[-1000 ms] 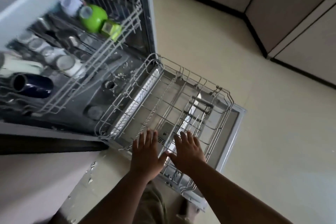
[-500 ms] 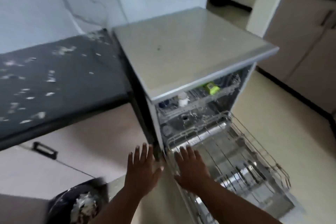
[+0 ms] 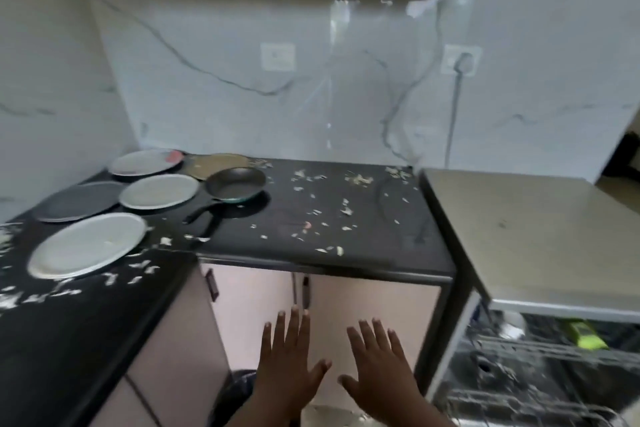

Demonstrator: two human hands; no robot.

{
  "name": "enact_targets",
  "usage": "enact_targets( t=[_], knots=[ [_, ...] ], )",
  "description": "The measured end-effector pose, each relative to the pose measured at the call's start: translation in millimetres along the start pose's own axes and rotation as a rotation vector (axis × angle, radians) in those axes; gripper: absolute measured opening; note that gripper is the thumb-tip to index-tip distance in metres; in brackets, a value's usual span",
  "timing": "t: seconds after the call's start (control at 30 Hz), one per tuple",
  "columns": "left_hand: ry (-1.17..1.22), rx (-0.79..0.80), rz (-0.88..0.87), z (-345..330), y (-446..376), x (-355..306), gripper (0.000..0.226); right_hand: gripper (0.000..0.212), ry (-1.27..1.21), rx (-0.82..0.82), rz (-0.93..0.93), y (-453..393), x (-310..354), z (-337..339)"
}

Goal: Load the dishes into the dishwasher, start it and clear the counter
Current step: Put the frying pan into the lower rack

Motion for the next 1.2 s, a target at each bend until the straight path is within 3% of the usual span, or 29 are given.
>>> enact_targets(
  t=[0.07, 0.17, 0.27, 0.37, 0.47, 0.57, 0.67, 0.7, 0.93, 1.2],
  knots=[
    [0.012, -0.104, 0.012, 25, -3, 39, 0.084, 0.085, 0.01, -0.004, 0.032, -19, 37, 18],
    [0.05, -0.108, 0.077, 52, -14, 94, 0.095, 0.087, 0.044, -0.027, 0.069, -47, 85, 52],
    [0.111, -0.205, 0.147, 80, -26, 134, 0.091, 0.098, 0.145, -0.164, 0.156, -66, 131, 98],
    [0.147, -0.173, 0.207, 94, -37, 159, 0.091, 0.091, 0.21, -0.302, 0.214, -75, 164, 130],
    [0.129, -0.155, 0.244, 100, -44, 166, 0.085, 0.093, 0.203, -0.296, 0.257, -85, 175, 147],
    [0.138, -0.205, 0.238, 109, -58, 163, 0.088, 0.093, 0.199, -0.205, 0.222, -101, 167, 156],
    [0.124, -0.28, 0.202, 119, -81, 149, 0.093, 0.09, 0.21, -0.229, 0.276, -125, 146, 153],
    [0.122, -0.253, 0.194, 118, -90, 142, 0.097, 0.088, 0.185, -0.171, 0.282, -134, 134, 148],
    [0.077, -0.143, 0.239, 120, -155, 99, 0.091, 0.085, 0.153, -0.214, 0.276, -184, 61, 172],
    [0.014, -0.027, 0.363, 101, -200, 108, 0.093, 0.086, 0.152, -0.212, 0.293, -240, 25, 182]
  ],
)
Point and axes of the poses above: each hand's wrist, its own y-axis away from the middle knuckle, its own z-axis out of the back of the hand, x = y × z, the point moved 7 cm from there along -y, towards the middle knuckle, and after that the axes turned 15 degrees about z, right-handed, at the moved point
